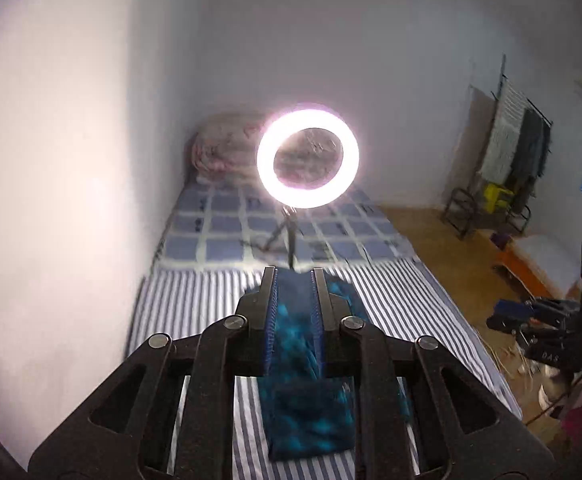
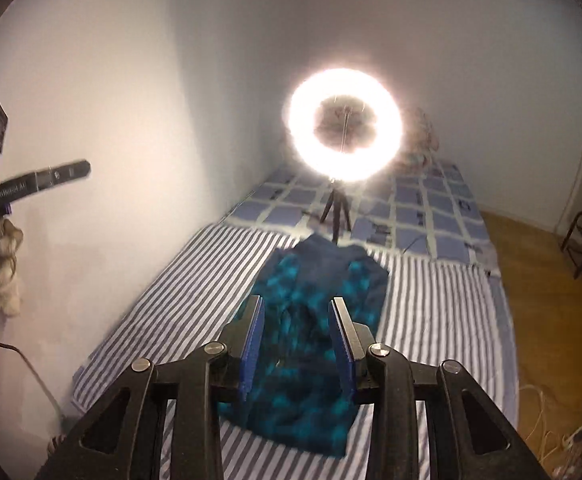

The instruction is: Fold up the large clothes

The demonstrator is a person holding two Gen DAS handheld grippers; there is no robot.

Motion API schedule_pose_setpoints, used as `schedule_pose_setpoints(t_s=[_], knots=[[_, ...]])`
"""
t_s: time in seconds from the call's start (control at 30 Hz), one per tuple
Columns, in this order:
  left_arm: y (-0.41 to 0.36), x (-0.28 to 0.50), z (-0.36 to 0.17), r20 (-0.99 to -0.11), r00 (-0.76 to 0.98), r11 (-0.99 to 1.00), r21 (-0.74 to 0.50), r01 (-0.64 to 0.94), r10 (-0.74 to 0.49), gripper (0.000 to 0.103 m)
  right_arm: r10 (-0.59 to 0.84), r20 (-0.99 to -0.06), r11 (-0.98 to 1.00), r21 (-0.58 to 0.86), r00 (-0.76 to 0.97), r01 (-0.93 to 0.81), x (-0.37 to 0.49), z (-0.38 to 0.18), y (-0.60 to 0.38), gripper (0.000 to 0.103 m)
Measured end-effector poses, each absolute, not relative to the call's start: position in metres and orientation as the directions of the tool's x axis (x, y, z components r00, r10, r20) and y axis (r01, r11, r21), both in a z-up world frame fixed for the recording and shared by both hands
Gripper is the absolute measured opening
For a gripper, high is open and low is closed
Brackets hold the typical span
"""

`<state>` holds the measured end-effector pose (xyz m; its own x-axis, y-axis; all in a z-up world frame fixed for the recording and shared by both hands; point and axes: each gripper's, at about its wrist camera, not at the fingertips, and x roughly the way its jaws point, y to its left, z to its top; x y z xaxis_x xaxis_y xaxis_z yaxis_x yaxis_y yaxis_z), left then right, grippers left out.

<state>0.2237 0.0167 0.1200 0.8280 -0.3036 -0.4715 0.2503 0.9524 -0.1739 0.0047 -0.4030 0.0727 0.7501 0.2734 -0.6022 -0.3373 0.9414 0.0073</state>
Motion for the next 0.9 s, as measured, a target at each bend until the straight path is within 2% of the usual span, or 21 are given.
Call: schedule_pose_setpoints(t_s=[0.03,0.1,0.17,0.27,0.43,0.63,0.9], knots=[[0.017,0.238,0.12,-0.478,0.821,0.95,-0.184,0.253,-0.311,0.016,0.273,-0.605,0.94,0.004,0.748,-0.341,0.02,0.076,-0.404,0.036],[0.017,0.27,0.111,-0.501,0.802,0.944,-0.216,0.248,-0.325,0.035,0.267,-0.612,0.943,0.007,0.745,-0.332,0.049,0.073,-0.409,0.041],[0.015,0.306,0.09,-0.534,0.776,0.94,-0.24,0.24,-0.335,0.041,0.264,-0.622,0.944,0.009,0.737,-0.33,0.078,0.061,-0.416,0.042],[0.01,0.364,0.043,-0.604,0.725,0.942,-0.258,0.216,-0.332,0.041,0.263,-0.654,0.949,0.042,0.71,-0.314,0.128,0.031,-0.433,0.045],[0.007,0.454,-0.066,-0.714,0.614,0.938,-0.312,0.15,-0.335,0.041,0.298,-0.711,0.945,0.126,0.637,-0.302,0.211,-0.046,-0.465,0.05],[0.006,0.521,-0.183,-0.784,0.501,0.917,-0.396,0.054,-0.368,0.041,0.331,-0.752,0.942,0.224,0.57,-0.25,0.282,-0.138,-0.494,0.053],[0.001,0.574,-0.263,-0.829,0.447,0.924,-0.382,-0.012,-0.337,0.041,0.383,-0.765,0.922,0.347,0.518,-0.17,0.345,-0.215,-0.511,0.053]])
